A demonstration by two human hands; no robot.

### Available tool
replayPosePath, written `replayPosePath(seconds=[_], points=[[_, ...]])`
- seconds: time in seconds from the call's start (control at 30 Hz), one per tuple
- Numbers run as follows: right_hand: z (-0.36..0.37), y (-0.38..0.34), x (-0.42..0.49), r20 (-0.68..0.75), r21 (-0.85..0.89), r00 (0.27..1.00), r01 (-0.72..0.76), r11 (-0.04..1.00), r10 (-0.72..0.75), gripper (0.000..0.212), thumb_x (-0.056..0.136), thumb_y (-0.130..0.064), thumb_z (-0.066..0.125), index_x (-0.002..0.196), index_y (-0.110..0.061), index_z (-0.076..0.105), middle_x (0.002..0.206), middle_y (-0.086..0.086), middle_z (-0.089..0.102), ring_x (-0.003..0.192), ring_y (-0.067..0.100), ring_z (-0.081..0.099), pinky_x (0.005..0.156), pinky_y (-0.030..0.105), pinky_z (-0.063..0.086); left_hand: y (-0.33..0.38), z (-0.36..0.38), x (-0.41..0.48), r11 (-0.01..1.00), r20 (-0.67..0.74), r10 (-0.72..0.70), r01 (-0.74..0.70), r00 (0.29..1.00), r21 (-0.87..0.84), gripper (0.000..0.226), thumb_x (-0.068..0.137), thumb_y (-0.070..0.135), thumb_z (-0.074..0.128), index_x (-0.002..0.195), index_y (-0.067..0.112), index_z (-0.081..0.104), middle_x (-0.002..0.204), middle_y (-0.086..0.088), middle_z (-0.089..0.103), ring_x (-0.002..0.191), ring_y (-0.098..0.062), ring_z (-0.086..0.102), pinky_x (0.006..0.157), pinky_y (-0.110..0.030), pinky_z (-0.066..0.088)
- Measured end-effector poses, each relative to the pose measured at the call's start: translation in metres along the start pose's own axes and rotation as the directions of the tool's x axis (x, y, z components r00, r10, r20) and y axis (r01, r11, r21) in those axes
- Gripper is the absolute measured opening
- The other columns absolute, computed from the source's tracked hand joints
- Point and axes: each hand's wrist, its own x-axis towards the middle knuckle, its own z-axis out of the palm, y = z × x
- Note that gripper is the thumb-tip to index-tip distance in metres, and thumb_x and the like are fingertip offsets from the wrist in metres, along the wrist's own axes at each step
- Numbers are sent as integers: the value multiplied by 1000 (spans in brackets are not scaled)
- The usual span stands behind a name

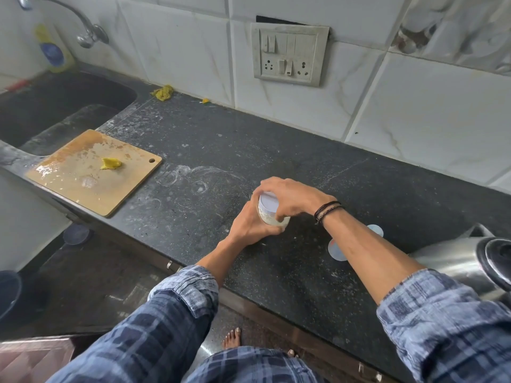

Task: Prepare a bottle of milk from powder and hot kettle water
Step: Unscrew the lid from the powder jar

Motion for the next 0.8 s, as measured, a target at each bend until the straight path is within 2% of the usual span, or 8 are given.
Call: replayPosePath(seconds=[0.07,0.13,0.2,0.3,0.4,0.53,0.67,0.8], points=[[2,1,-1,-40,61,999,-11,998,14,104,73,-28,91,158,-38,32,167,0,23,146,33,37,113,49,42,1,-1,-1,1000,1,-12,12,1000,18,103,54,46,87,142,19,42,129,4,57,117,-17,59,95,-46,55],[6,0,-1,-144,50,984,-96,994,103,101,77,-55,86,158,-31,32,159,6,34,138,36,47,105,50,46,2,-2,-1,1000,-1,-11,11,1000,16,104,52,53,83,144,21,44,131,7,52,118,-13,55,95,-41,55],[9,-3,0,-219,-38,961,-183,982,170,84,81,-63,78,148,-23,46,142,10,52,124,35,58,91,44,49,2,-2,0,1000,14,12,-13,1000,6,96,55,49,84,139,19,51,130,4,56,117,-14,57,95,-44,55],[8,-6,2,-218,-50,965,-157,986,142,63,81,-46,82,135,-23,59,131,6,60,115,30,62,83,38,46,0,-1,4,1000,26,18,-18,999,-19,78,58,34,90,124,9,57,113,-7,66,100,-28,66,83,-55,56],[1,-2,2,-92,13,992,-90,996,90,80,75,-29,89,146,-31,52,144,0,52,126,28,57,91,39,48,-1,0,4,999,19,19,-19,1000,-39,83,58,35,91,129,14,52,115,-2,66,103,-23,67,85,-52,57],[5,-1,2,-135,31,978,-153,988,156,98,75,-59,85,153,-28,36,151,6,42,126,37,58,94,49,51,0,-1,-2,1000,-5,23,-23,1000,-12,98,52,52,83,140,27,47,123,20,52,110,6,53,89,-32,55],[10,-2,3,-191,-28,969,-163,986,154,74,81,-53,81,141,-23,50,135,5,57,116,31,61,81,38,44,1,-2,2,998,3,32,-32,999,-50,85,57,36,91,130,17,52,117,2,64,105,-17,65,87,-50,57],[7,-2,2,-197,-2,975,-104,995,102,69,76,-40,84,136,-26,54,128,0,59,110,25,60,78,34,40,2,0,4,999,3,33,-33,999,-42,70,59,26,92,118,14,56,102,-4,67,89,-24,67,75,-55,56]])
